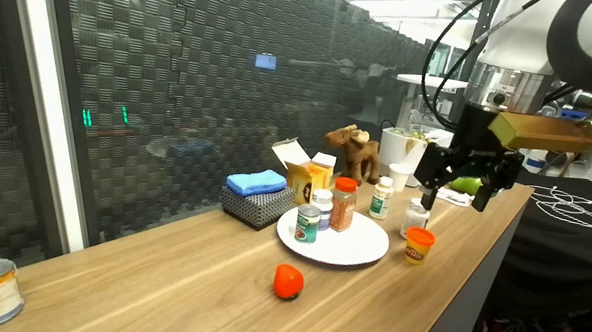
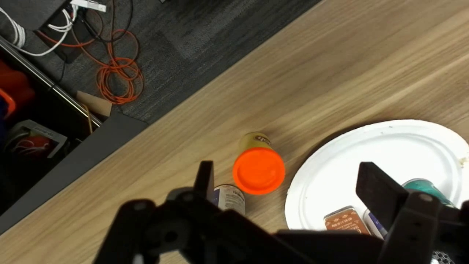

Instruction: Put all the bottles and the orange plushie surrounding the white plate, on the white plate

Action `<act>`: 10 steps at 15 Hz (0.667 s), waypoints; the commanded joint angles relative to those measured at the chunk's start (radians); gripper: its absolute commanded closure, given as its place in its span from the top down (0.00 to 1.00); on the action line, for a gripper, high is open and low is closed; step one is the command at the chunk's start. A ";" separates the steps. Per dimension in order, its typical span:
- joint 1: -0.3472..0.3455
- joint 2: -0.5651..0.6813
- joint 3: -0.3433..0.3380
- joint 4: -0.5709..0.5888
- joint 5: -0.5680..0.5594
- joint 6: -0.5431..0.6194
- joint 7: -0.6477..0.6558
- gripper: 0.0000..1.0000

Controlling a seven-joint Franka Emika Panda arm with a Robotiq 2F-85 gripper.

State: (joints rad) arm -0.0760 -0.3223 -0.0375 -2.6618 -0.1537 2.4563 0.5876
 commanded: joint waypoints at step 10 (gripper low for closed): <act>-0.036 0.118 0.003 0.050 0.082 0.039 -0.078 1.00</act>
State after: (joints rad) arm -0.0966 -0.2799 -0.0270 -2.6563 -0.1279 2.4632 0.5673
